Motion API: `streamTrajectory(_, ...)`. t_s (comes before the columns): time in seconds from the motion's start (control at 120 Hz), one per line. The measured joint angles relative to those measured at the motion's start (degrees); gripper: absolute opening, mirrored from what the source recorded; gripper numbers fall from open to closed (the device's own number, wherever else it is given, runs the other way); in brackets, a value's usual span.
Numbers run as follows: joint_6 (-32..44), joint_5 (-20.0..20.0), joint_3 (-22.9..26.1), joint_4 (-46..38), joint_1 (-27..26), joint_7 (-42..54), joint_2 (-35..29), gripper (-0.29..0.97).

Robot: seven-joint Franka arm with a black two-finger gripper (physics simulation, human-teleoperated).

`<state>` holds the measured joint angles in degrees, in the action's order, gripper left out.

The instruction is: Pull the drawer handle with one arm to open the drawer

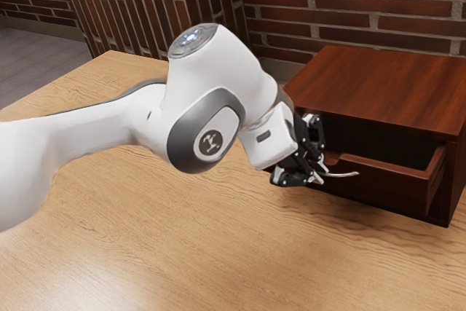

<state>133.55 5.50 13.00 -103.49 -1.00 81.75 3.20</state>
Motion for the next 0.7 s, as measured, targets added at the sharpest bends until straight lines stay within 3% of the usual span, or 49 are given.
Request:
streamTrajectory(0.542,1.2,1.4,1.0,-9.8,0.1,-1.1,-9.3,0.00)
streamTrajectory(0.7,0.4,1.6,1.1,-12.3,-1.8,-1.7,-16.4,0.01)
